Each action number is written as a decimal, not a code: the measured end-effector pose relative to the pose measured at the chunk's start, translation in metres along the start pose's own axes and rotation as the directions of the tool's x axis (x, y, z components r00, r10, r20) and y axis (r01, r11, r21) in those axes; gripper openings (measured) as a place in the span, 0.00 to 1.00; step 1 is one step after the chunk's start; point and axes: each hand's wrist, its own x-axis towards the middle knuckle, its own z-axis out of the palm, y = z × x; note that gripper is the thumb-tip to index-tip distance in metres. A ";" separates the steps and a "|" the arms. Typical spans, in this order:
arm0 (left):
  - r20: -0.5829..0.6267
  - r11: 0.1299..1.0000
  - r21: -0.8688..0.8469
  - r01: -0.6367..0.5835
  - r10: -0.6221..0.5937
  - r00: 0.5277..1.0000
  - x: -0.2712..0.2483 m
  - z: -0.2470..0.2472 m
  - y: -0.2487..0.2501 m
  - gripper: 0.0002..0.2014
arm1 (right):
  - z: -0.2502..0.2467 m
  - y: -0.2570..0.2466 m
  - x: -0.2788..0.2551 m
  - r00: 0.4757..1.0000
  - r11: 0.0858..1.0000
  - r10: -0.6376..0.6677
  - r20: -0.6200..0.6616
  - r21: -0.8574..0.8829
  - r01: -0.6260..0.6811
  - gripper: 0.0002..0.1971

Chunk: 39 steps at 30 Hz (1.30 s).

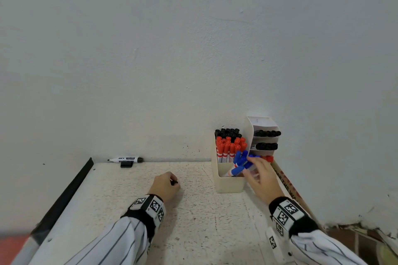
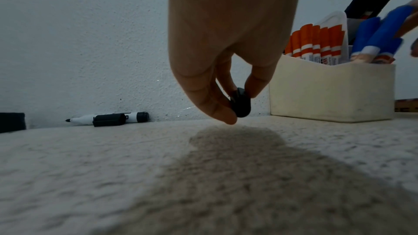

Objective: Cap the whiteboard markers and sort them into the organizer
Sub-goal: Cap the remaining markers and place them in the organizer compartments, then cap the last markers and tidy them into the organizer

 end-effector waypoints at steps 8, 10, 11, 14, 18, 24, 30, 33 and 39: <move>0.016 0.999 -0.028 -0.021 0.021 1.000 -0.018 -0.005 -0.006 0.10 | 0.007 -0.027 0.021 0.991 0.997 0.052 0.122 0.056 -0.059 0.41; 0.025 0.999 -0.044 -0.030 0.032 0.999 -0.022 -0.007 -0.007 0.07 | 0.012 -0.030 0.025 0.987 0.999 0.044 0.153 0.025 -0.048 0.35; 0.024 0.998 -0.051 -0.036 0.037 0.999 -0.024 -0.008 -0.008 0.05 | 0.014 -0.032 0.025 0.991 0.999 0.026 0.129 0.016 -0.028 0.31; 0.017 0.996 -0.076 -0.040 0.042 0.999 -0.029 -0.011 -0.010 0.05 | 0.019 -0.031 0.021 0.999 0.999 -0.031 0.026 0.037 0.030 0.21; 0.004 0.994 -0.095 -0.058 0.059 0.998 -0.034 -0.012 -0.009 0.06 | 0.016 -0.025 0.013 0.985 0.985 -0.056 0.163 0.169 0.028 0.26; -0.021 0.991 -0.089 -0.097 0.095 0.995 -0.043 -0.008 -0.008 0.08 | 0.001 -0.032 0.004 0.999 0.997 0.044 0.027 0.060 -0.045 0.17; -0.058 0.987 -0.148 -0.061 0.053 0.997 -0.052 -0.008 -0.013 0.05 | -0.017 0.014 -0.009 0.787 0.732 0.582 0.205 -0.553 -0.398 0.16; -0.063 0.988 -0.140 -0.062 0.053 0.997 -0.058 -0.008 -0.016 0.05 | -0.015 0.030 -0.021 0.692 0.624 0.669 0.271 -0.711 -0.324 0.18; -0.038 0.987 -0.139 -0.081 0.076 0.996 -0.074 -0.008 -0.020 0.09 | -0.011 0.019 -0.035 0.688 0.632 0.638 0.346 -0.745 -0.212 0.20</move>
